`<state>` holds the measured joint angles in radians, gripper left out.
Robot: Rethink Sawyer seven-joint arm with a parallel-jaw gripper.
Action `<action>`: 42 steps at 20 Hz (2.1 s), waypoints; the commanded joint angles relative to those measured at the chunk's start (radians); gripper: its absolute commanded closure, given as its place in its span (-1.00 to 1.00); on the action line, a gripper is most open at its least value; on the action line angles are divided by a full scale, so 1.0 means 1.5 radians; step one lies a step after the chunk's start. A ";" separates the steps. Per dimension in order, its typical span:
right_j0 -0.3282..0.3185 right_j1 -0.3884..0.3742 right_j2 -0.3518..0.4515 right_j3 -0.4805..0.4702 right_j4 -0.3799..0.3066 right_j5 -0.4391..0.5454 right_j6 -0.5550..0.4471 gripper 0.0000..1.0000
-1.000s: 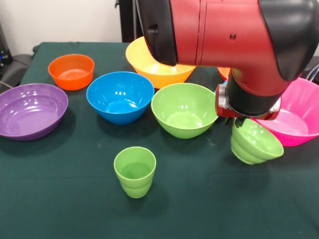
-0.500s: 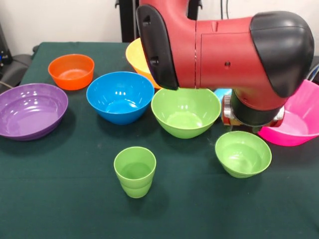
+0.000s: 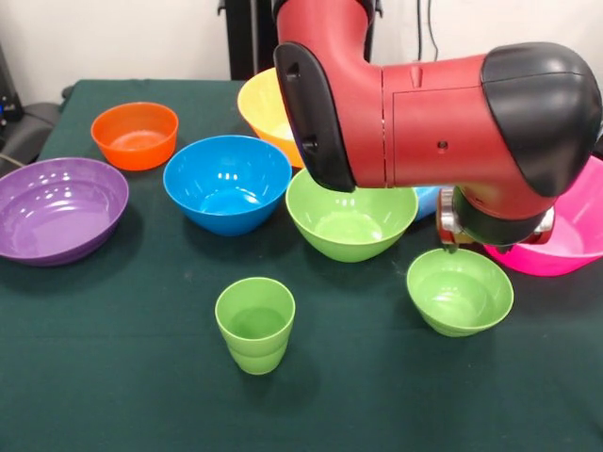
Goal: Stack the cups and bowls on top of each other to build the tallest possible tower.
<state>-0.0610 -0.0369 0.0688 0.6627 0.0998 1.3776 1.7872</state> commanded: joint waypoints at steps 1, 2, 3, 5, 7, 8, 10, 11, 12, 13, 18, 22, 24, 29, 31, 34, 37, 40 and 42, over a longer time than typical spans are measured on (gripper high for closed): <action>-0.021 0.002 0.069 -0.009 -0.041 -0.059 -0.145 -1.00; -0.021 -0.003 0.068 -0.005 -0.041 -0.057 -0.144 -1.00; -0.020 0.004 0.068 -0.022 -0.045 -0.046 -0.143 -1.00; -0.019 0.003 0.065 -0.036 -0.048 -0.026 -0.141 -1.00; -0.018 -0.003 0.061 -0.042 -0.049 -0.007 -0.138 -1.00; -0.018 -0.007 0.060 -0.040 -0.048 -0.004 -0.136 -1.00; -0.017 -0.018 0.055 -0.037 -0.047 0.006 -0.130 -1.00; -0.016 -0.022 0.054 -0.037 -0.046 0.008 -0.127 -1.00; -0.016 -0.025 0.053 -0.035 -0.047 0.008 -0.127 -1.00; -0.016 -0.035 0.052 -0.027 -0.047 0.003 -0.128 -1.00; -0.018 -0.075 0.038 0.013 -0.061 -0.028 -0.151 -1.00; -0.025 -0.091 0.034 0.036 -0.082 -0.072 -0.179 -1.00; -0.030 -0.093 0.035 0.044 -0.093 -0.092 -0.190 -1.00; -0.041 -0.081 0.042 0.048 -0.131 -0.166 -0.230 -1.00; -0.043 -0.076 0.042 0.042 -0.148 -0.190 -0.241 -1.00; -0.047 -0.075 0.044 0.044 -0.169 -0.218 -0.252 -1.00; -0.051 -0.075 0.047 0.044 -0.184 -0.234 -0.260 -1.00; -0.053 -0.071 0.050 0.044 -0.197 -0.245 -0.261 -1.00; -0.056 -0.070 0.056 0.054 -0.201 -0.261 -0.260 -1.00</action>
<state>-0.1301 -0.1643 0.0749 0.6227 -0.1101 1.0394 1.7291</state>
